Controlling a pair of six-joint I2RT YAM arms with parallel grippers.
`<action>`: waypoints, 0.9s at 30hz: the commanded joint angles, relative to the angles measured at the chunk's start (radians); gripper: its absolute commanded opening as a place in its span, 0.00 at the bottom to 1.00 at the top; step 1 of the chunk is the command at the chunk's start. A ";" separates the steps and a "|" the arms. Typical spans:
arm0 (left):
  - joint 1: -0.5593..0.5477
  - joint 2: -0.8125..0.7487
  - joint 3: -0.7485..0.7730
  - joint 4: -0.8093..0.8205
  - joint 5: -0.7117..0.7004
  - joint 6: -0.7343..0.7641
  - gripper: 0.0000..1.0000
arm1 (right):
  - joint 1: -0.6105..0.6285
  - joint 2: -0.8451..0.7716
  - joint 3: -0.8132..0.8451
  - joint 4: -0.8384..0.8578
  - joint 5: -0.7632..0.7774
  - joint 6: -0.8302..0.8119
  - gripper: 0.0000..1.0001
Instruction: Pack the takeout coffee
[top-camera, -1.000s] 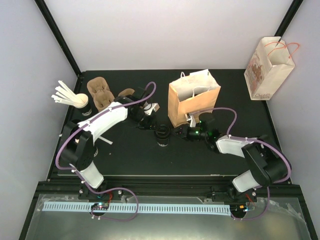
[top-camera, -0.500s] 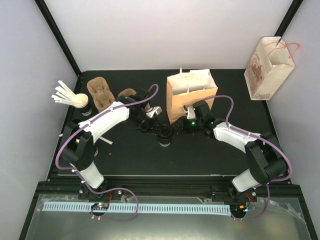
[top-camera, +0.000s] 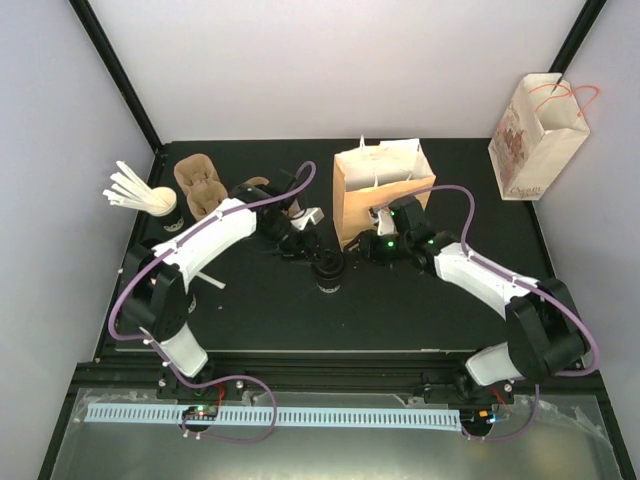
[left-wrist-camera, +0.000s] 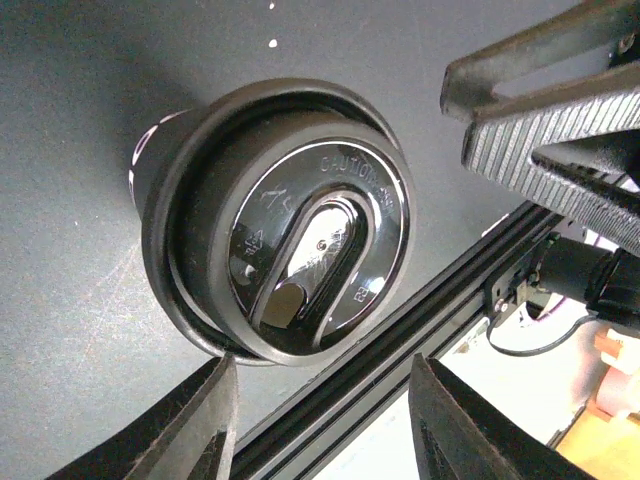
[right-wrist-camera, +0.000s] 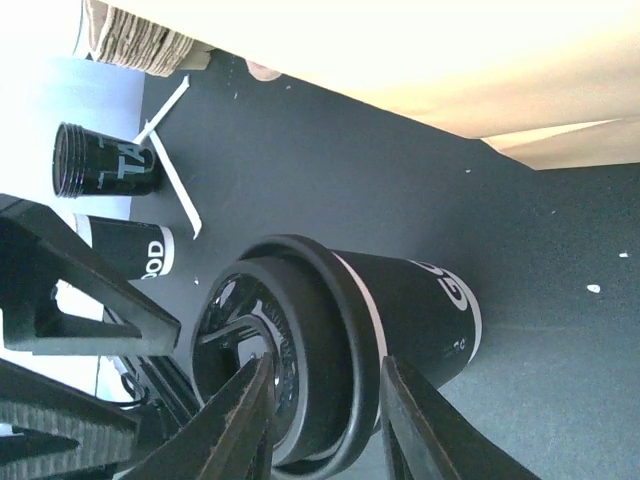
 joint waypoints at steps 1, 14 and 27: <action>0.021 -0.011 0.080 -0.053 -0.003 0.029 0.51 | 0.003 -0.050 -0.025 -0.026 0.000 0.009 0.33; 0.113 0.049 0.086 0.017 0.113 0.117 0.39 | 0.027 -0.098 -0.242 0.196 -0.136 0.152 0.36; 0.148 0.130 0.034 0.124 0.204 0.147 0.38 | 0.029 -0.047 -0.251 0.283 -0.145 0.182 0.36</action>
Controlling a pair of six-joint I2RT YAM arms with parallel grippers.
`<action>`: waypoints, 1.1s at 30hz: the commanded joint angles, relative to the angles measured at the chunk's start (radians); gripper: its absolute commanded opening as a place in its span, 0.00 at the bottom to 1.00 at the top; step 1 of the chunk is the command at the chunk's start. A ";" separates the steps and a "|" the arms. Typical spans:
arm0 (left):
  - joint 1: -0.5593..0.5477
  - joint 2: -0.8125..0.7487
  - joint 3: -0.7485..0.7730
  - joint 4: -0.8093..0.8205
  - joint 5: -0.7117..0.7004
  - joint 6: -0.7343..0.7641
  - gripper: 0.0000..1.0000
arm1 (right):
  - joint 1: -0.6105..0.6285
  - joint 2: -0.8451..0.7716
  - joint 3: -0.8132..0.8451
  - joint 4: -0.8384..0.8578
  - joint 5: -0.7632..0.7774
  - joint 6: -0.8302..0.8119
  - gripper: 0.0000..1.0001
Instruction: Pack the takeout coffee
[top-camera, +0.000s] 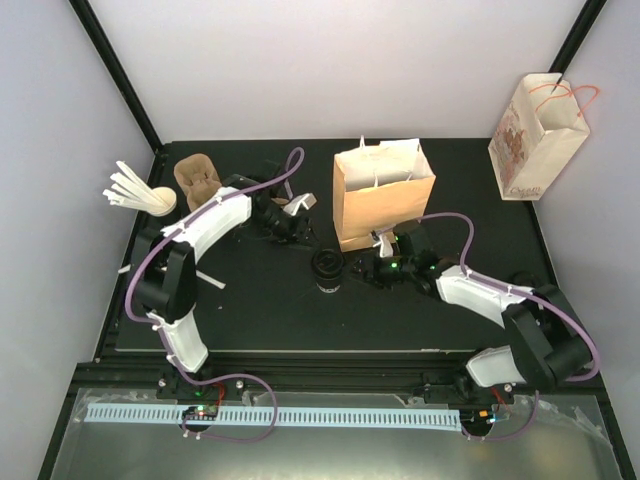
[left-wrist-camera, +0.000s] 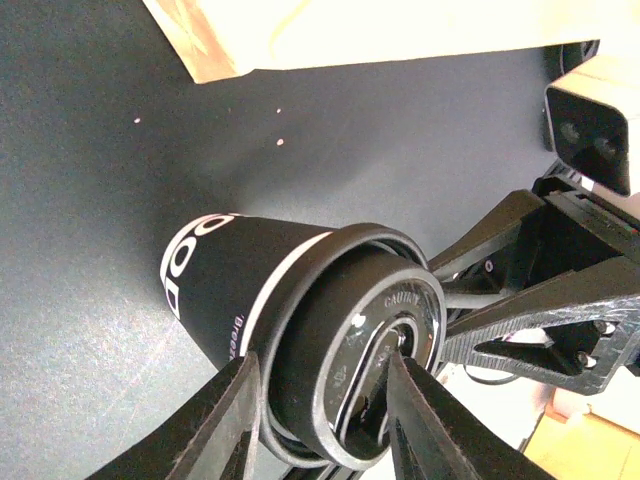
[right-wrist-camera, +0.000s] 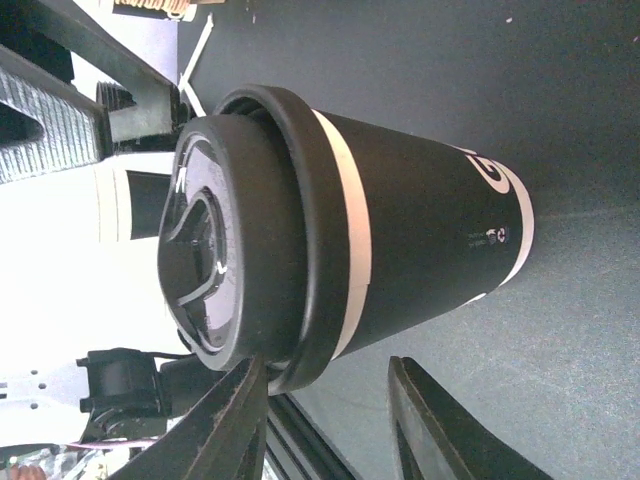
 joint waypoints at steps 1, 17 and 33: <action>0.013 0.020 -0.018 0.052 0.059 0.023 0.38 | 0.007 0.024 -0.004 0.030 -0.015 0.003 0.35; 0.012 0.059 -0.064 0.068 0.044 0.033 0.26 | 0.006 0.045 -0.015 0.043 -0.011 0.012 0.33; 0.032 0.053 -0.114 0.142 0.132 -0.020 0.30 | 0.006 0.061 -0.008 0.016 0.006 0.010 0.29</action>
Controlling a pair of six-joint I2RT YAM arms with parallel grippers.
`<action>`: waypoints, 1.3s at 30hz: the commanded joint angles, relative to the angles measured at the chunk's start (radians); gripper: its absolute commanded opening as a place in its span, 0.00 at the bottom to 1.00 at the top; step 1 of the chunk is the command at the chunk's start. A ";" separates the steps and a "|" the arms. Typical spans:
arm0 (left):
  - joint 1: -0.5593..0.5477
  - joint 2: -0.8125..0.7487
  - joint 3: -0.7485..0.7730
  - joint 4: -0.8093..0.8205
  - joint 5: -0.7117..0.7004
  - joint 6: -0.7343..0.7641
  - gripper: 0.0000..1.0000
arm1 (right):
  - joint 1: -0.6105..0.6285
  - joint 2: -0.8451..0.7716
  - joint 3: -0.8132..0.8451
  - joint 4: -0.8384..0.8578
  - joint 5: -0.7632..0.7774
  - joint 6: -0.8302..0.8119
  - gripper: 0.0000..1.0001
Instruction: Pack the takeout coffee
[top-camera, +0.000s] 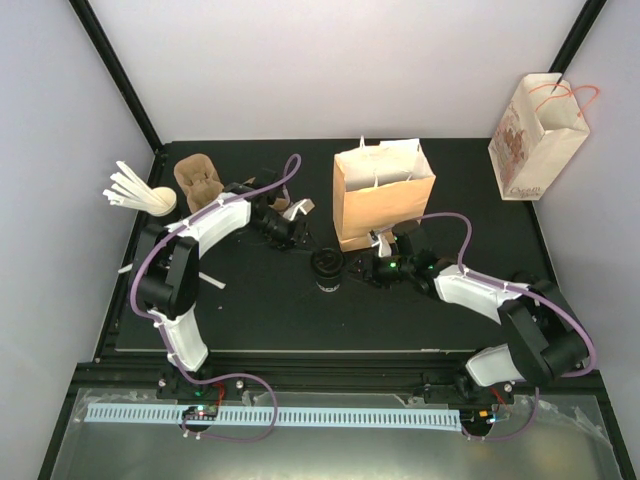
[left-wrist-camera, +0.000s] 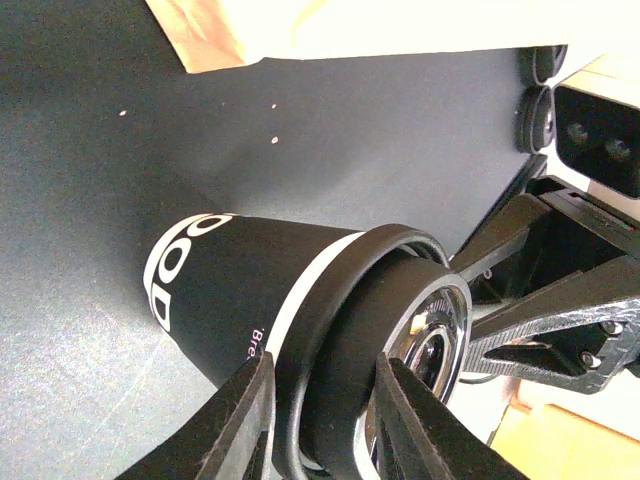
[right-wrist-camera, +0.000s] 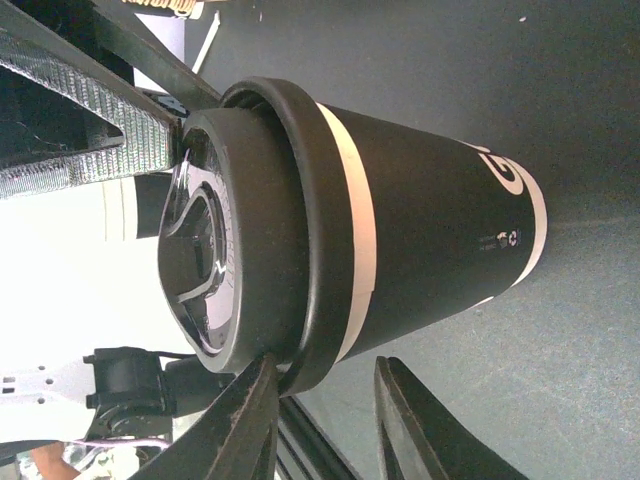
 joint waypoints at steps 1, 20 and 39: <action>0.005 0.021 -0.029 0.033 0.035 -0.011 0.30 | 0.007 0.031 0.000 -0.039 0.024 0.001 0.28; 0.005 0.028 -0.112 0.041 0.025 0.022 0.30 | 0.000 0.223 -0.075 -0.083 0.002 0.031 0.23; 0.005 0.029 -0.136 0.030 0.017 0.049 0.30 | -0.028 0.416 -0.115 -0.076 -0.052 0.110 0.23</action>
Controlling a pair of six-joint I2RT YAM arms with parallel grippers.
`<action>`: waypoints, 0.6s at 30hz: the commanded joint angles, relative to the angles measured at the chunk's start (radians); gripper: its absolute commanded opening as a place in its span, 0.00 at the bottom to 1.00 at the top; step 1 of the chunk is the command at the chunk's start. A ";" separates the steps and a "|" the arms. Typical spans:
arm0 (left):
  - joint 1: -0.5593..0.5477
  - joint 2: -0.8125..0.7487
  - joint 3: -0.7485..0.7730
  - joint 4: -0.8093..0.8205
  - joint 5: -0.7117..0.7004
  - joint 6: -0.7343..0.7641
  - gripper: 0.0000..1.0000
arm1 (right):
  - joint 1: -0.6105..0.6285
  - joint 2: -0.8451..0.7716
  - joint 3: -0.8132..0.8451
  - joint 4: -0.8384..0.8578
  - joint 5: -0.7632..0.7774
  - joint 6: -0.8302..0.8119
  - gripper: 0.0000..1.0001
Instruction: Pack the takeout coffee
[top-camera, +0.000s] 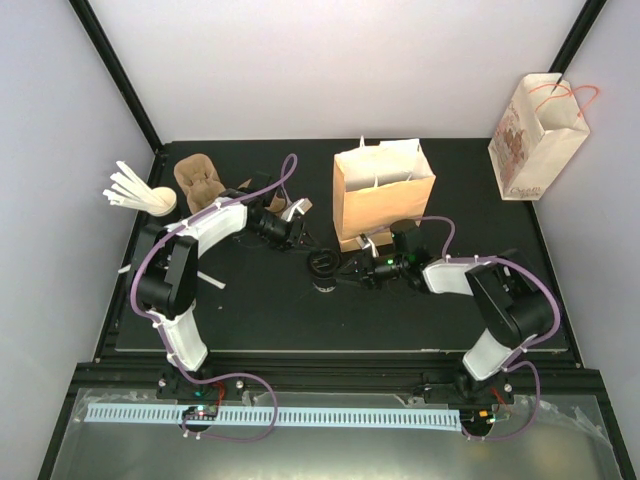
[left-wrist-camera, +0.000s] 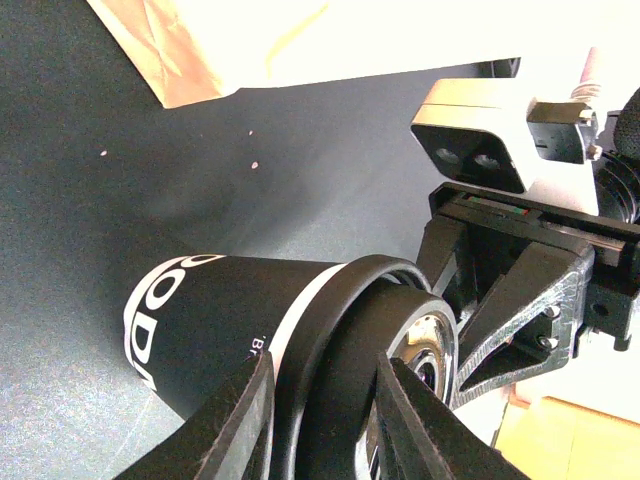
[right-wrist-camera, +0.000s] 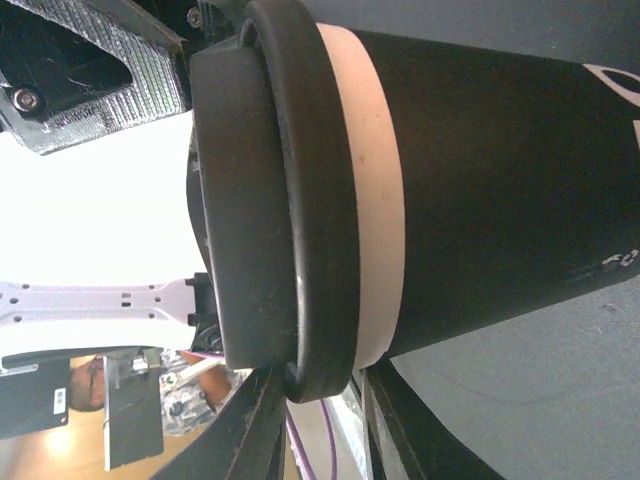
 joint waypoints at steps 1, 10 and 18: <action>-0.024 0.031 -0.056 -0.080 -0.073 0.012 0.30 | 0.019 0.173 -0.099 -0.352 0.285 0.010 0.23; -0.024 0.027 -0.030 -0.094 -0.078 0.007 0.31 | 0.023 0.040 0.003 -0.511 0.363 -0.087 0.23; -0.021 0.049 0.158 -0.183 -0.090 -0.003 0.40 | 0.039 -0.169 0.138 -0.533 0.386 -0.181 0.38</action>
